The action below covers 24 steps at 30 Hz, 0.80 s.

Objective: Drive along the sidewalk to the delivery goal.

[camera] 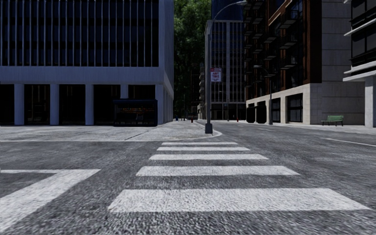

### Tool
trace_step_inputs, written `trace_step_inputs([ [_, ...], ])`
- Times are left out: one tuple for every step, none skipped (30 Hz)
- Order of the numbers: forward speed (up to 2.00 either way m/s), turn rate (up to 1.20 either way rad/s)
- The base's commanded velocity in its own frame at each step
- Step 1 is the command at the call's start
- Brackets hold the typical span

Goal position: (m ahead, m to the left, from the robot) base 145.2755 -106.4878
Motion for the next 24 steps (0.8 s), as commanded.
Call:
trace_step_inputs([
  [2.00, 0.00],
  [2.00, 0.00],
  [2.00, 0.00],
  [2.00, 0.00],
  [2.00, 0.00],
  [2.00, 0.00],
  [2.00, 0.00],
  [2.00, 0.00],
  [2.00, 0.00],
  [2.00, 0.00],
  [2.00, 0.00],
  [2.00, 0.00],
  [2.00, 0.00],
  [2.00, 0.00],
  [2.00, 0.00],
  [2.00, 0.00],
  [2.00, 0.00],
  [2.00, 0.00],
  [2.00, 0.00],
  [2.00, 0.00],
  [2.00, 0.00],
  [2.00, 0.00],
  [2.00, 0.00],
  [2.00, 0.00],
])
